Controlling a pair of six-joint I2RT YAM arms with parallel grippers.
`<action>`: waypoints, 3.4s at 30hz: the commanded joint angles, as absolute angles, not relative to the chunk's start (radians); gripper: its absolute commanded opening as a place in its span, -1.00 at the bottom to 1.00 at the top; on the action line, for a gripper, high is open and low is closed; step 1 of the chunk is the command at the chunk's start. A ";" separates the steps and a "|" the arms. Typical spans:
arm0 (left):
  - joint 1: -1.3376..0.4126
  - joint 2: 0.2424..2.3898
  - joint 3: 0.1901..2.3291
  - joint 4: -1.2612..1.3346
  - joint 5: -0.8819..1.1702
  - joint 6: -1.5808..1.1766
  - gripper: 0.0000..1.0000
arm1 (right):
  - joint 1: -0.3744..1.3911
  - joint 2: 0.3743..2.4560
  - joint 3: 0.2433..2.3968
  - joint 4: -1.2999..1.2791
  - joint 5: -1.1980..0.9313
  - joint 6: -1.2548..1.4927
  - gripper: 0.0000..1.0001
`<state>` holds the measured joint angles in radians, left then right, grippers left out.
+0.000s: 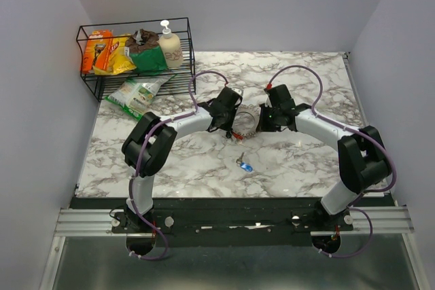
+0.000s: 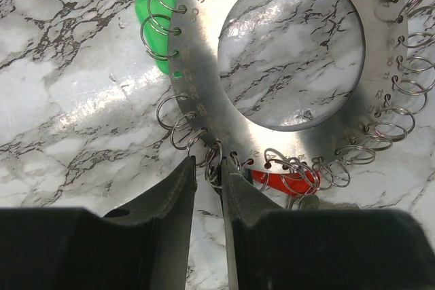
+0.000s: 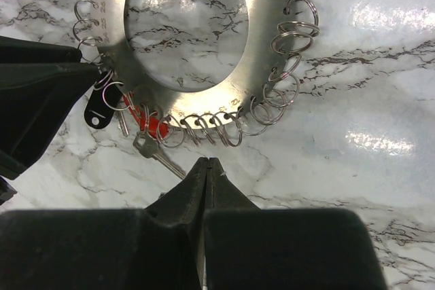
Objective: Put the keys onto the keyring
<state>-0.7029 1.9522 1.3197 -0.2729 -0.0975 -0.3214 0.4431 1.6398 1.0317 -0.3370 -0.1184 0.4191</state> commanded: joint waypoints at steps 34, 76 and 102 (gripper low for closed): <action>-0.709 1.823 1.302 -0.302 -0.109 -0.229 -1.00 | 0.439 1.479 0.962 -0.242 -0.221 0.371 -0.73; -0.709 1.269 1.351 -0.506 0.201 0.176 -1.00 | 0.439 1.101 0.979 0.040 -0.695 0.207 0.78; -0.709 1.275 1.365 -0.673 0.736 0.380 -1.00 | 0.460 1.144 0.885 0.382 -1.068 0.278 0.54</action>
<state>-0.7029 1.2541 1.3373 -0.6426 0.6231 0.3489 0.4461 1.1179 0.8658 0.3412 -1.0279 0.2611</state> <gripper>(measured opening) 0.009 0.806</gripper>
